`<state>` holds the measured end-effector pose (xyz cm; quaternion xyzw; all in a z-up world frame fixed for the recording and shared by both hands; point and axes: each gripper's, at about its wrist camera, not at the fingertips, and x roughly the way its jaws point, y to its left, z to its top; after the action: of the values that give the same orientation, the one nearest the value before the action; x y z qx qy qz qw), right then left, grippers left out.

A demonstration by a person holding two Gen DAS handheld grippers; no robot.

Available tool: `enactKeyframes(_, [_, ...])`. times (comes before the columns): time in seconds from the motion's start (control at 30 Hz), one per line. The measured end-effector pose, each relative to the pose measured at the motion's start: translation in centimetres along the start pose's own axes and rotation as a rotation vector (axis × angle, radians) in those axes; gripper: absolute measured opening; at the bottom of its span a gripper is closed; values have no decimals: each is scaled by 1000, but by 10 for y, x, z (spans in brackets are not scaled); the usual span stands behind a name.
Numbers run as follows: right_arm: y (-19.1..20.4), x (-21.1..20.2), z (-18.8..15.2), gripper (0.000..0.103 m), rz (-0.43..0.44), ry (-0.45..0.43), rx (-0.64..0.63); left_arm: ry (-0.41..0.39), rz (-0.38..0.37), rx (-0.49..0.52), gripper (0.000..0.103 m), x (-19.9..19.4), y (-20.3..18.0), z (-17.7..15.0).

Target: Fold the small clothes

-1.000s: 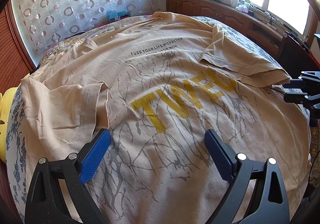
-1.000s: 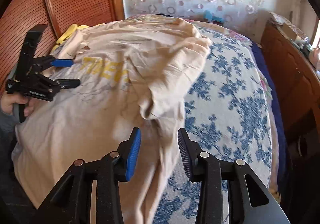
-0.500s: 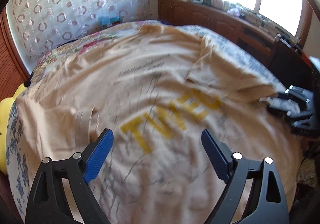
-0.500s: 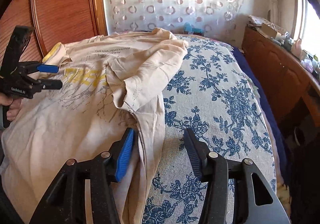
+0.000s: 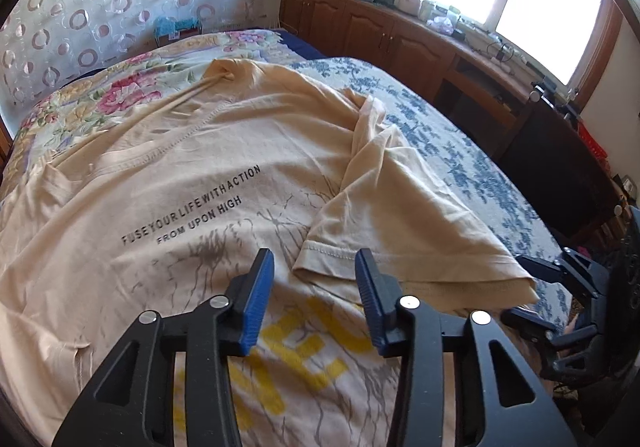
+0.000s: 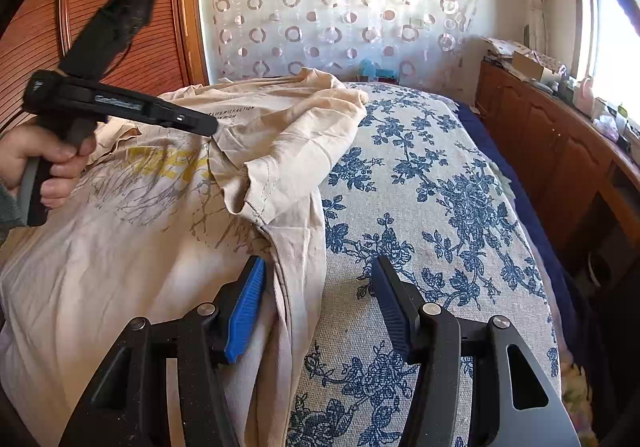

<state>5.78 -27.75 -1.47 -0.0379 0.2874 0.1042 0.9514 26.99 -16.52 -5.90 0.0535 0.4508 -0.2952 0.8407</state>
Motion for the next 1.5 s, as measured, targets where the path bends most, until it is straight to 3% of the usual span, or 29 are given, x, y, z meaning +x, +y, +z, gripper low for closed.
enactKeyframes(0.17, [-1, 0, 1, 57, 2, -1, -2, 23, 51, 70, 36, 7, -11, 1])
enactKeyframes(0.2, [-2, 0, 1, 57, 2, -1, -2, 25, 64, 88, 31, 7, -15, 0])
enactKeyframes(0.27, [-2, 1, 1, 57, 3, -2, -4, 29, 57, 113, 5, 5, -20, -2])
enactKeyframes(0.57, [-2, 1, 1, 57, 2, -2, -4, -69, 91, 78, 4, -48, 3, 16])
enactKeyframes(0.77, [-2, 1, 1, 57, 2, -2, -5, -58, 120, 67, 5, -55, 18, 13])
enactKeyframes(0.93, [-2, 1, 1, 57, 2, -2, -6, -55, 89, 50, 5, -60, 28, 4])
enactKeyframes(1.0, [-2, 1, 1, 57, 1, -2, -6, -60, 77, 56, 11, -65, 31, -3])
enactKeyframes(1.1, [-2, 1, 1, 57, 1, -2, -6, -83, 95, 65, 42, -75, 33, -12])
enactKeyframes(1.2, [-2, 1, 1, 57, 1, -2, -7, -110, 134, 62, 58, -83, 37, -22])
enactKeyframes(1.23, [-2, 1, 1, 57, 1, -2, -7, -124, 145, 56, 72, -86, 39, -25])
enactKeyframes(1.3, [-2, 1, 1, 57, 1, -2, -7, -144, 136, 43, 79, -90, 47, -30])
enactKeyframes(1.5, [-2, 1, 1, 57, 2, -2, -7, -121, 141, -22, 79, -92, 77, -48])
